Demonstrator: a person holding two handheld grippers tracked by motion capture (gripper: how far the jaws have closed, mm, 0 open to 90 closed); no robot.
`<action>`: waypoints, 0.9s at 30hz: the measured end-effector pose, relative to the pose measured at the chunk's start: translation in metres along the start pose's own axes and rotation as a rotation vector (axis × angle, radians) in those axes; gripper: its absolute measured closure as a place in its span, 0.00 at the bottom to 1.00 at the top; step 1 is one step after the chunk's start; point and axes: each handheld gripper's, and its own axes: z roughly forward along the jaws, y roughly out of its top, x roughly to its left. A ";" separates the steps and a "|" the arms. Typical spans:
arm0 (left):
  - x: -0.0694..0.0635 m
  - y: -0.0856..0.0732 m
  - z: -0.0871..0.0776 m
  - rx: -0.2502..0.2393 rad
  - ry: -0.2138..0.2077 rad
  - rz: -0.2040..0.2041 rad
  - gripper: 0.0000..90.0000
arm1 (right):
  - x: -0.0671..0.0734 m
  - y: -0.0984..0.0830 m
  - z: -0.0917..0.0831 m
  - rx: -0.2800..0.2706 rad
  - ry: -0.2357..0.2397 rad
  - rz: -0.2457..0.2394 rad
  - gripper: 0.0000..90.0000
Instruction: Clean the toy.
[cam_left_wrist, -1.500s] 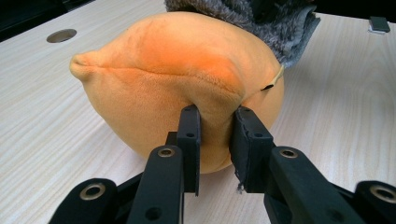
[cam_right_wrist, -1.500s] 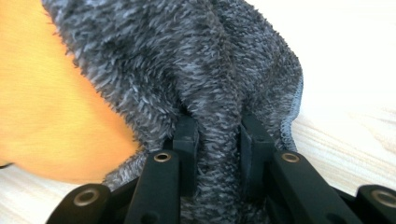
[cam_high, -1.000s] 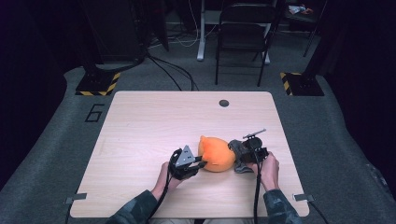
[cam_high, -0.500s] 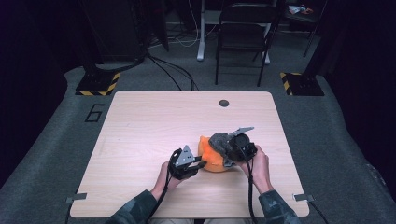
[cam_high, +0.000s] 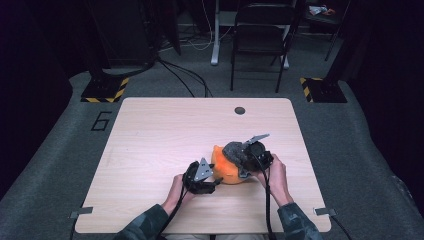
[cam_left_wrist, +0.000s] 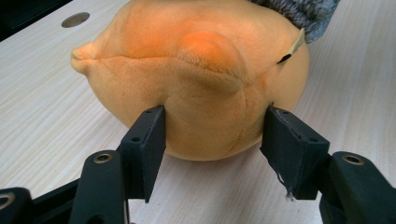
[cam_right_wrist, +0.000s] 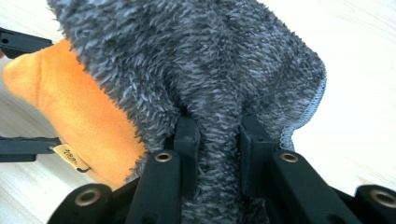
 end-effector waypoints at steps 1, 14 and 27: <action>-0.001 0.000 0.000 0.000 0.004 -0.001 0.44 | 0.000 0.000 0.000 0.006 0.002 -0.002 0.81; -0.005 -0.001 0.003 -0.012 0.039 -0.004 0.45 | -0.005 -0.001 0.001 0.010 0.044 0.039 0.81; -0.001 0.004 -0.001 -0.059 0.002 -0.072 0.87 | -0.003 0.002 -0.013 -0.034 0.005 0.055 0.81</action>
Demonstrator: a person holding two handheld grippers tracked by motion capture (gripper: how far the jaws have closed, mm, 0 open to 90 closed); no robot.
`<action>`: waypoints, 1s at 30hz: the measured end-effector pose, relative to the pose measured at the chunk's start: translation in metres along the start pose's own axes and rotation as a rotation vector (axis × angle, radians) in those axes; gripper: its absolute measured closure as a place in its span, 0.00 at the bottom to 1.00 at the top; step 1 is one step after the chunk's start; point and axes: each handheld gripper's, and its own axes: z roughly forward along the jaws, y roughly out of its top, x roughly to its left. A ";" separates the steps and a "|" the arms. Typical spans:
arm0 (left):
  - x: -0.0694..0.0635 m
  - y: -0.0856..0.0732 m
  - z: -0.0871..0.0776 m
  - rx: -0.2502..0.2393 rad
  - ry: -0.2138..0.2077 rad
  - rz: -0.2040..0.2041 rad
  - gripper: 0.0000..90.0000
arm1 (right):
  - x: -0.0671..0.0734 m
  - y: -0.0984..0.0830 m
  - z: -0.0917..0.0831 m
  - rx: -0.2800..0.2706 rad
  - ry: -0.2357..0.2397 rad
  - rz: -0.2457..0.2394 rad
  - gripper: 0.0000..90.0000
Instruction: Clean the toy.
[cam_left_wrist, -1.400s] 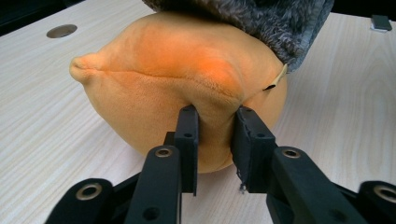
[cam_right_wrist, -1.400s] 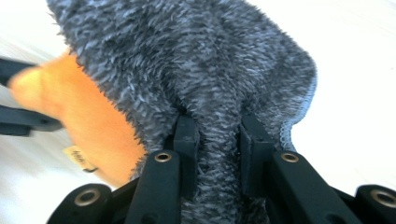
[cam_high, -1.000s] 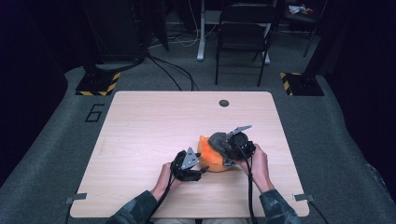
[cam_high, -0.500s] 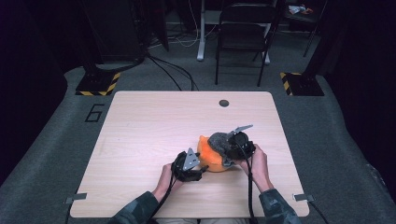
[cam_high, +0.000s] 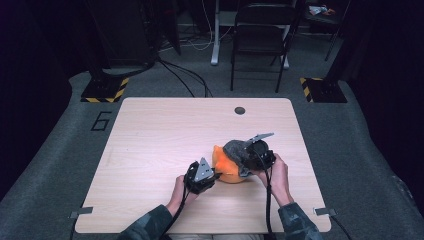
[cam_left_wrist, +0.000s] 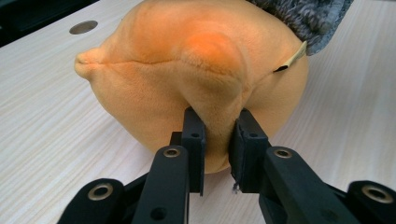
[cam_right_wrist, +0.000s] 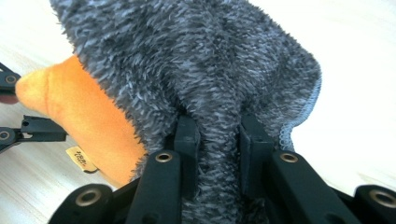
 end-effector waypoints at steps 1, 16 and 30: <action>0.001 0.002 -0.001 -0.001 -0.009 -0.017 0.87 | 0.000 0.002 -0.004 -0.006 -0.004 -0.003 0.81; 0.008 0.010 -0.009 0.001 -0.085 -0.148 0.86 | 0.040 0.019 -0.009 -0.035 0.011 -0.093 0.80; 0.008 0.010 -0.004 -0.002 -0.085 -0.148 0.85 | 0.018 0.000 -0.007 -0.029 0.010 -0.019 0.79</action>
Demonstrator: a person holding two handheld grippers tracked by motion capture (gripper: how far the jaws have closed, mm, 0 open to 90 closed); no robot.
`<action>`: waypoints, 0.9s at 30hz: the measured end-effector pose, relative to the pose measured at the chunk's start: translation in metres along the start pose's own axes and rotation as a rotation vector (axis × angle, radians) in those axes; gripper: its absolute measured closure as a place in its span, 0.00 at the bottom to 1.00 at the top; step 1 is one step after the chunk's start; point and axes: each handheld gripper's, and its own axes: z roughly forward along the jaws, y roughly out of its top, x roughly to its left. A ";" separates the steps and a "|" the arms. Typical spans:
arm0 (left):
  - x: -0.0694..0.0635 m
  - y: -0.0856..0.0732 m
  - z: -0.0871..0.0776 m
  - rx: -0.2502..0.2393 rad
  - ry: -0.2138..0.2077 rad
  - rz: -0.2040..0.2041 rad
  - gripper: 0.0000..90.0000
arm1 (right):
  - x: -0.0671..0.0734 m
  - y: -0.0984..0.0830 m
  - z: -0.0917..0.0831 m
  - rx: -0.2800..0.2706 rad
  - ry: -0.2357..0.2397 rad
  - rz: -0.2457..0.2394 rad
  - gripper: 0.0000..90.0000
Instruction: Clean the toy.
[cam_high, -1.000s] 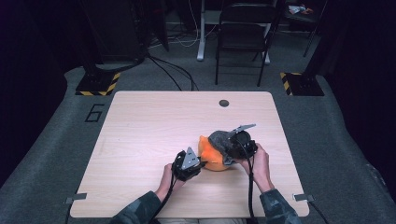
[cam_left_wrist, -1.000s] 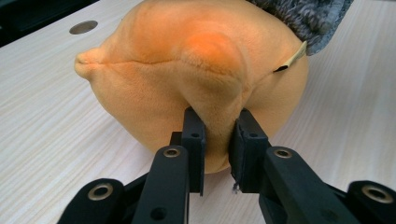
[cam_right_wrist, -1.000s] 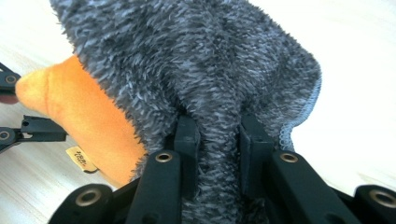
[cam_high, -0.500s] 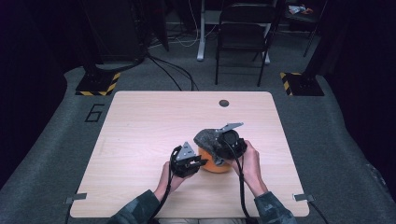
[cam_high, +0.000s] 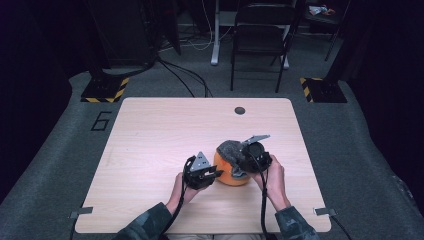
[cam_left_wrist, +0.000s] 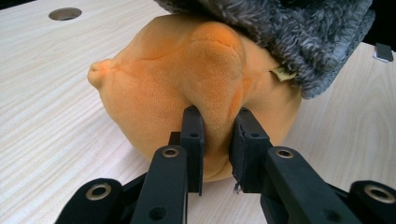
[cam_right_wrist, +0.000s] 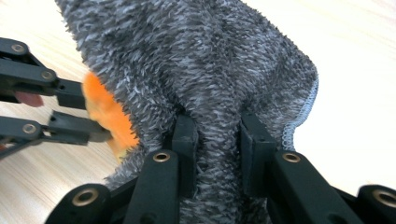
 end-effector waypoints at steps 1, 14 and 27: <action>0.000 0.000 0.000 0.000 0.004 0.001 0.85 | 0.000 -0.001 0.000 0.004 0.003 0.012 0.79; 0.001 -0.001 -0.001 0.005 0.007 -0.007 0.85 | -0.015 -0.016 0.003 0.042 -0.023 0.065 0.79; 0.009 -0.004 -0.001 0.002 -0.001 -0.049 0.84 | -0.031 -0.024 0.012 0.082 -0.029 0.120 0.79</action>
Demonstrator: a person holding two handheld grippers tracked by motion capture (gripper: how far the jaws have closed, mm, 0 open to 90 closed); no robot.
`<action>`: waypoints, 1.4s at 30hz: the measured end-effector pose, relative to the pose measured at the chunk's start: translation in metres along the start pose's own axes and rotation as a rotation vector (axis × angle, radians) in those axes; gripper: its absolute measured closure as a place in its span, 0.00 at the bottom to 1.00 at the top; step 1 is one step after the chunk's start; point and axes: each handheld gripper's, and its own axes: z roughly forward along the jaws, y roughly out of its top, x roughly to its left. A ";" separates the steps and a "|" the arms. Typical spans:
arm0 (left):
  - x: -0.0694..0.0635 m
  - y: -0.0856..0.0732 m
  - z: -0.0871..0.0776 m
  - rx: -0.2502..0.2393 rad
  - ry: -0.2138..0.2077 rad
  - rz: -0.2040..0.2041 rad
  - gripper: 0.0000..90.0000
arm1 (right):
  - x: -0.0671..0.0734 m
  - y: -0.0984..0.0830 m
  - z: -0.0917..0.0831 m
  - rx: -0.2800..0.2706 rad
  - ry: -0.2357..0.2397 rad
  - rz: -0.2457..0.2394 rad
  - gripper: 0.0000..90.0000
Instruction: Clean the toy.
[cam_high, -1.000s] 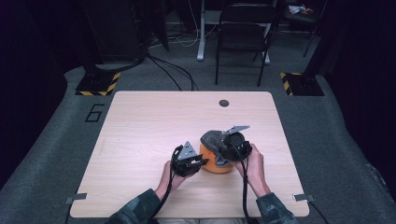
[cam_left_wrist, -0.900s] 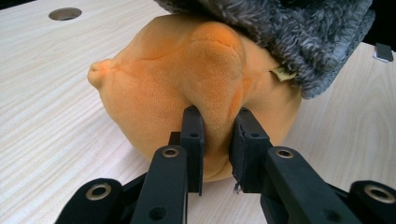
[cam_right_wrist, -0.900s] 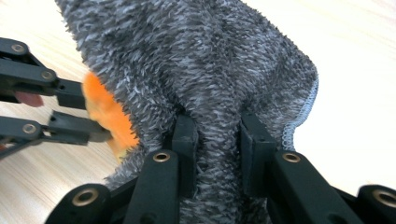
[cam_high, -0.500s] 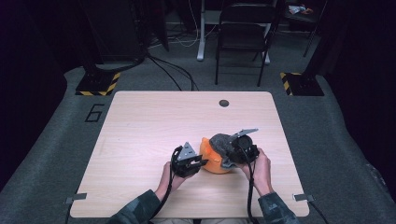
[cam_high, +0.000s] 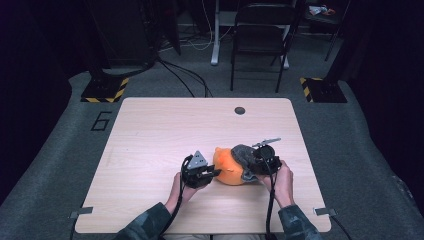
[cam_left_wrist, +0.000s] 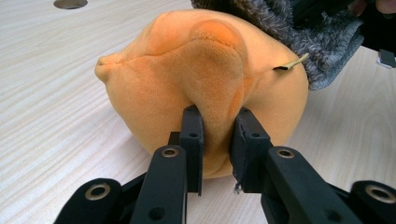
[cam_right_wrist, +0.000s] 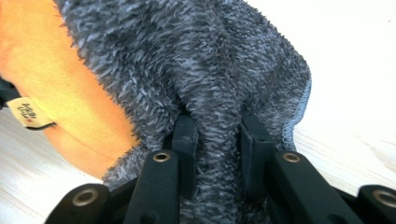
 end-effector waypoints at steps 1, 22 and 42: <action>0.001 0.000 0.000 0.003 -0.007 -0.004 0.84 | -0.001 0.000 0.001 0.002 0.002 0.004 0.79; 0.013 -0.004 0.000 -0.009 -0.005 -0.066 0.84 | -0.025 -0.011 0.044 0.132 -0.061 0.045 0.79; 0.012 -0.003 -0.003 0.004 0.032 -0.027 0.68 | 0.005 0.011 0.003 -0.035 0.004 -0.057 0.80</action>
